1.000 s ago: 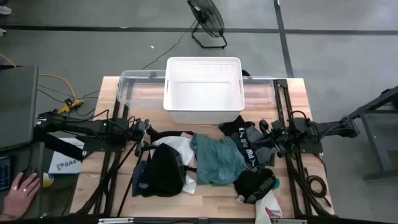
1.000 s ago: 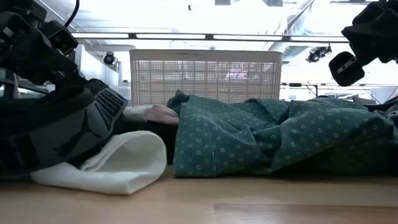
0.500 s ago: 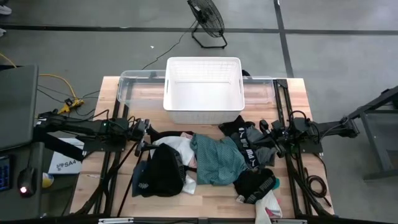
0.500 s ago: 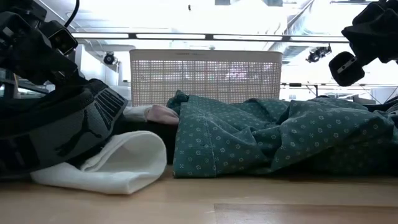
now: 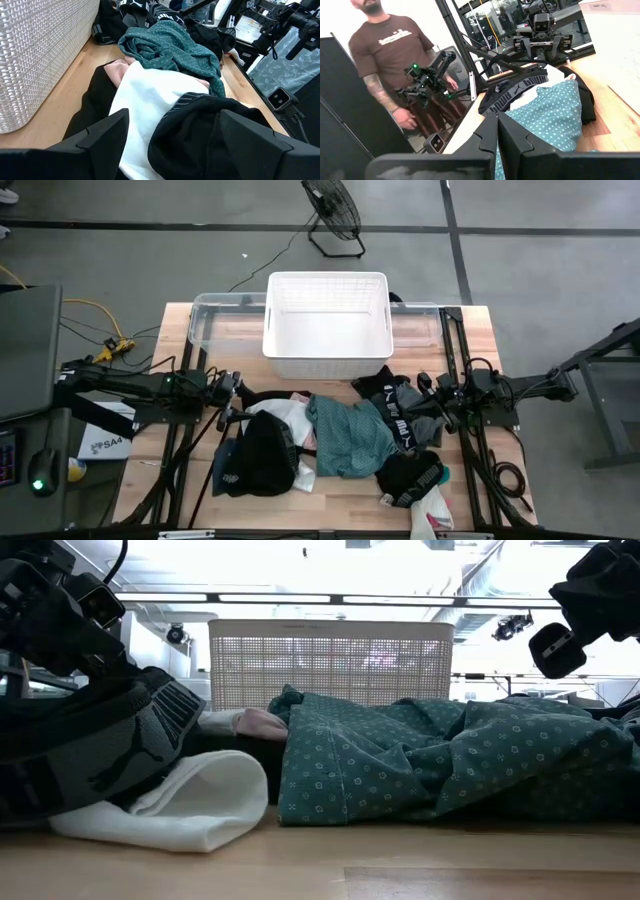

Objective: Pick & Place Cloths

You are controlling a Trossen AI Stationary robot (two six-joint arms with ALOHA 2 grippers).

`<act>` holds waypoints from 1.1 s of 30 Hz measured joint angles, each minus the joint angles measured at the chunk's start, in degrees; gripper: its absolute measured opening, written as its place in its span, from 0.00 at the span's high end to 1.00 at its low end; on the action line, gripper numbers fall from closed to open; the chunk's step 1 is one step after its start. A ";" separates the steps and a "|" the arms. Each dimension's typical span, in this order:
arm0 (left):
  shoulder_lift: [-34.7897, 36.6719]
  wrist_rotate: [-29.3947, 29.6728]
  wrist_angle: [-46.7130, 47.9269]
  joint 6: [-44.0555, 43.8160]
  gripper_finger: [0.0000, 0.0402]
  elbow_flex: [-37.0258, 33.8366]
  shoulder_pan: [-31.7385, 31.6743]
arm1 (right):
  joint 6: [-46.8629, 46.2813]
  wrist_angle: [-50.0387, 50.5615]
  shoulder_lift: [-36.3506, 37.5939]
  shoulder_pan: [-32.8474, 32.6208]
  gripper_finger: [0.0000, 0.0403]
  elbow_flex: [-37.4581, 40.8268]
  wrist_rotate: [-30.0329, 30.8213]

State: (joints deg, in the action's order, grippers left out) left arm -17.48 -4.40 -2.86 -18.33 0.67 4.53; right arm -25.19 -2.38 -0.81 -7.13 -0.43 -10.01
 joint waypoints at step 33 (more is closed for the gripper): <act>-0.02 -1.20 0.05 -1.19 0.24 2.11 0.01 | 0.00 0.01 -0.01 -0.01 0.99 0.00 0.01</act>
State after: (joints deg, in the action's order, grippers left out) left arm -17.50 -5.60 -2.80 -19.52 2.78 4.54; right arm -25.19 -2.37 -0.82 -7.14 -0.43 -10.00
